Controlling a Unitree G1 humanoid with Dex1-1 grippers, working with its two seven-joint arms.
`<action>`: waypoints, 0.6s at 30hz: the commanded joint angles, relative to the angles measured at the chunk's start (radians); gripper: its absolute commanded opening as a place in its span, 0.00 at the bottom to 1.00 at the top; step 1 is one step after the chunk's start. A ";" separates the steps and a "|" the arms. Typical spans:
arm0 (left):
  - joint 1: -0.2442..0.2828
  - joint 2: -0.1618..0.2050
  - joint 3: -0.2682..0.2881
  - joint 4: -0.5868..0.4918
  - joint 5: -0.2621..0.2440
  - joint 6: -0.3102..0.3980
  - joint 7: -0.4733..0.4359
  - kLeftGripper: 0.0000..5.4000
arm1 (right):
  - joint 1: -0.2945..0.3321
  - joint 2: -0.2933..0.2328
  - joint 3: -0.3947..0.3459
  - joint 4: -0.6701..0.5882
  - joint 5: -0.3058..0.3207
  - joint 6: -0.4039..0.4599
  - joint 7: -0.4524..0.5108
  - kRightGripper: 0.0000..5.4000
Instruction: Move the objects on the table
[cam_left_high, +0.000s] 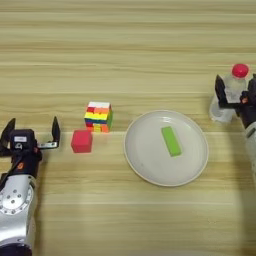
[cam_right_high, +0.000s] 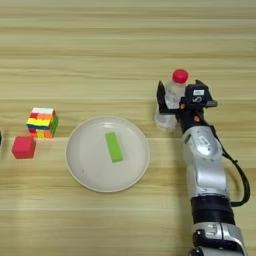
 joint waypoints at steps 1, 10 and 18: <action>0.004 0.000 -0.004 -0.009 0.011 0.010 0.004 1.00 | -0.021 -0.004 0.003 0.016 -0.003 0.012 0.003 1.00; 0.006 0.001 -0.003 -0.006 0.010 0.008 0.003 1.00 | -0.028 0.001 0.016 0.038 -0.004 0.018 0.011 0.86; 0.005 0.003 -0.001 0.002 0.008 0.005 0.002 1.00 | -0.025 0.003 0.014 0.021 0.005 0.014 0.020 0.69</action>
